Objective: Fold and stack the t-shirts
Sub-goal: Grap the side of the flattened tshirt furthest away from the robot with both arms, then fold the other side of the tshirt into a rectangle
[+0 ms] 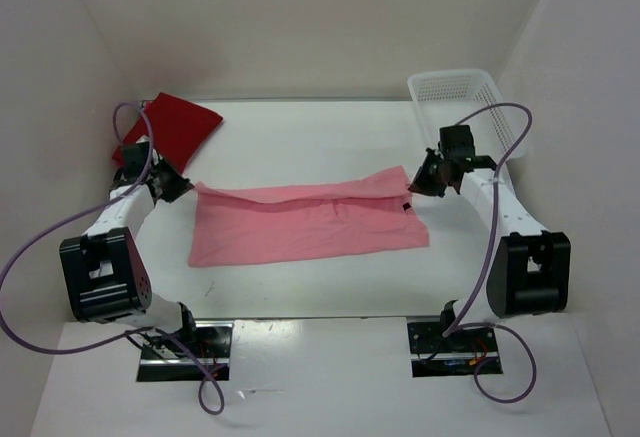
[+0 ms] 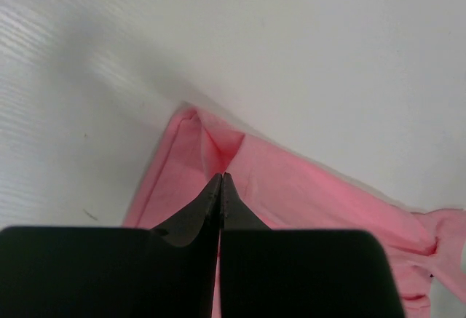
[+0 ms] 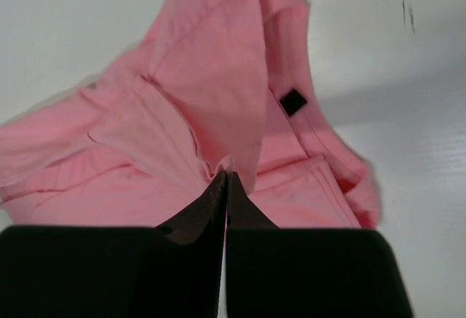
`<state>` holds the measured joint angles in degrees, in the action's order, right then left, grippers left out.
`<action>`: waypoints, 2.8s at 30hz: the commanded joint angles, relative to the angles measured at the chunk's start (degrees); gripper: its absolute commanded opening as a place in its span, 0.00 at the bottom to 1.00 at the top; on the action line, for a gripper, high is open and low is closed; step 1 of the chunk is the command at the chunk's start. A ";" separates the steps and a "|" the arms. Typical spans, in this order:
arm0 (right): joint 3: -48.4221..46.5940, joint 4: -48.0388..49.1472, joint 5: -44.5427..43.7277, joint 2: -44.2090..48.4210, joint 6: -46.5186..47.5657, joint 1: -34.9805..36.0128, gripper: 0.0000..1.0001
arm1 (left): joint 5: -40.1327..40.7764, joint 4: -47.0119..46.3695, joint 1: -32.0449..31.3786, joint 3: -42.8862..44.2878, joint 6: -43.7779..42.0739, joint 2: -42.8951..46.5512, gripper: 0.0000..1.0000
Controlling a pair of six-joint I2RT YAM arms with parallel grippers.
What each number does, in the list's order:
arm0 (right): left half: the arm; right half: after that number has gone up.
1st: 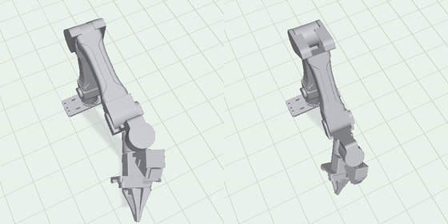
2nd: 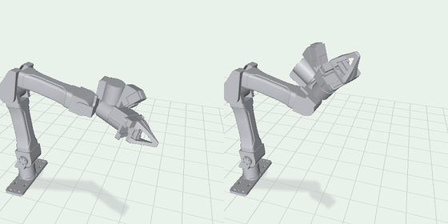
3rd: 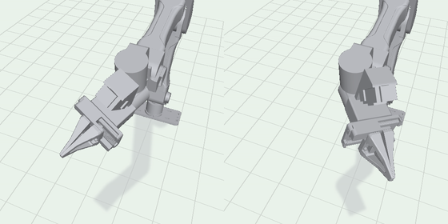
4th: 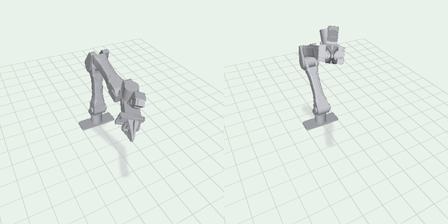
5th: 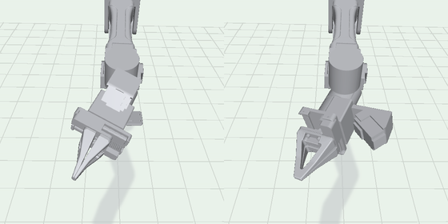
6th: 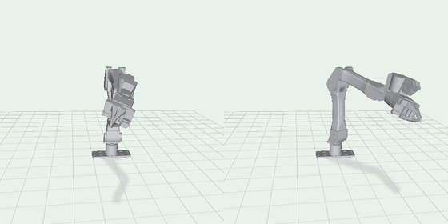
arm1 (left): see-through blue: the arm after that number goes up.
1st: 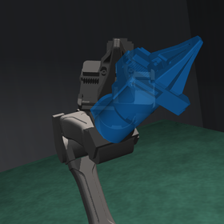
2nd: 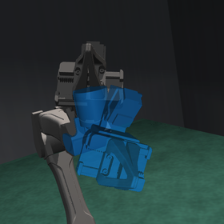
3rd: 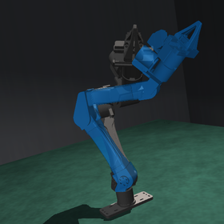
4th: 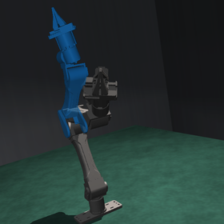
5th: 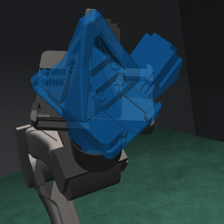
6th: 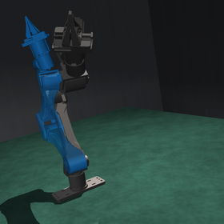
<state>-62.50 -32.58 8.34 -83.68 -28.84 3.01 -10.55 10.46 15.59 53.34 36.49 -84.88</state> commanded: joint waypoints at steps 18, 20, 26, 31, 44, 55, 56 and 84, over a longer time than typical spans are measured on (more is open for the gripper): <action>11.79 -6.09 4.05 10.91 -6.40 -4.50 0.10 | -1.06 6.68 4.88 -9.13 0.07 10.34 0.21; 11.26 -6.09 3.45 12.22 -6.40 -4.50 0.18 | -1.06 6.68 5.50 -9.13 0.68 10.35 0.27; 5.38 -5.48 1.42 11.02 -0.26 -3.54 0.14 | -5.17 4.06 5.50 -6.32 1.39 11.24 0.31; -0.07 0.92 -1.22 0.90 0.89 7.87 0.00 | -4.67 1.15 -1.94 -5.18 1.39 7.90 0.30; -12.91 7.00 -7.70 -22.57 2.03 17.82 0.34 | -3.43 -3.08 -7.33 -3.43 1.92 -4.93 0.30; -11.33 8.76 -10.71 -25.22 0.19 18.62 0.34 | -2.64 -4.13 -5.75 0.01 3.68 -14.52 0.30; -11.33 8.76 -11.32 -25.22 0.19 18.62 0.32 | -2.64 -4.13 -4.97 0.53 3.68 -15.31 0.30; -3.07 3.84 -6.23 -12.65 -0.95 21.60 0.01 | -4.40 -4.13 -4.43 -1.75 4.91 -9.07 0.30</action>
<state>-67.09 -27.22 1.15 -99.46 -29.32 23.94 -14.26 7.25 10.81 52.18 41.12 -96.01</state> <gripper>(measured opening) 0.010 0.298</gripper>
